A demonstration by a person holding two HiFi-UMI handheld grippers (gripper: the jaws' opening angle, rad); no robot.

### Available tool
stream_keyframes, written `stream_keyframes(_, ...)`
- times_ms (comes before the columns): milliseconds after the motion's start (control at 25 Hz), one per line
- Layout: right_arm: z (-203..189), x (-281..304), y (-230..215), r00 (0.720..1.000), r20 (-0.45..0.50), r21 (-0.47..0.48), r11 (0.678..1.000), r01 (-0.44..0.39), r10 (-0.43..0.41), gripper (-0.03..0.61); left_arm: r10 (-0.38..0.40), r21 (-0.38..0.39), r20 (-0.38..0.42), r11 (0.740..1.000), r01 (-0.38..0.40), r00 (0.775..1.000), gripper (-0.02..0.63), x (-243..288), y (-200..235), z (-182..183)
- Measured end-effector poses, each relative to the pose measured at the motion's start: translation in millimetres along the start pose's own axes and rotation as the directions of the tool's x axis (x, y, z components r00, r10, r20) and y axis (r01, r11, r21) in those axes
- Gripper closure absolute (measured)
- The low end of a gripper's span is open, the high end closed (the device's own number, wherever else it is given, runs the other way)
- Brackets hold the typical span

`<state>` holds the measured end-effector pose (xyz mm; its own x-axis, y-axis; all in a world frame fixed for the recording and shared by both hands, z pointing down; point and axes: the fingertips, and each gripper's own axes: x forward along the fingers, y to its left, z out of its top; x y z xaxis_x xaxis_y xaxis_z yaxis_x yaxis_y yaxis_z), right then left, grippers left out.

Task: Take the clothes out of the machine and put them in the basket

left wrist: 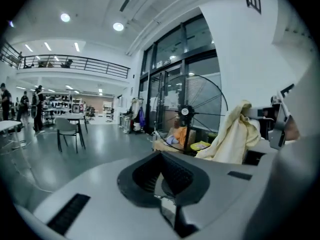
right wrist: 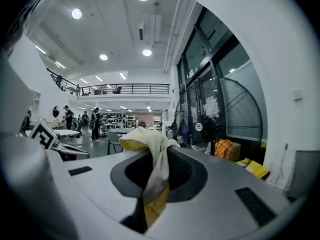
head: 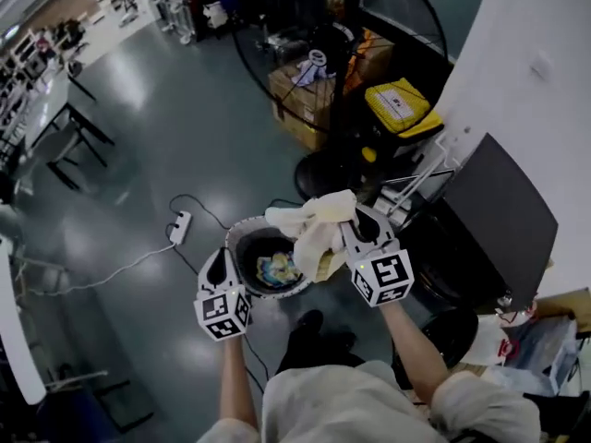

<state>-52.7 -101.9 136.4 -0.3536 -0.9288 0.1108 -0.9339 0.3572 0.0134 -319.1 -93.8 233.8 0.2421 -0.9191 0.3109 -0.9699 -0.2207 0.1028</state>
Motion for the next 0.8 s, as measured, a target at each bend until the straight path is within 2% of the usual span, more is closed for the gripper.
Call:
stream_keyframes(160, -18, 47, 67, 0.992, -0.031, 0.025, 0.992, -0.121, 0.121, 0.518, 0.12, -0.046, -0.015, 0.992, -0.121, 0.993, 0.597, -35, 63, -20)
stream_keyframes(320, -40, 86, 116, 0.979, -0.06, 0.029, 0.981, -0.193, 0.194, 0.518, 0.182, -0.072, -0.044, 0.98, -0.185, 0.982, 0.597, -50, 105, -43)
stream_keyframes(600, -99, 129, 164, 0.96, -0.135, 0.03, 0.969, -0.244, 0.246, 0.518, 0.188, -0.102, -0.11, 0.975, -0.199, 0.976, 0.597, -37, 137, -92)
stream_keyframes(800, -185, 153, 172, 0.931, -0.233, 0.029, 0.959, -0.283, 0.281, 0.518, 0.148, -0.111, -0.147, 0.98, -0.165, 0.978, 0.597, 4, 130, -134)
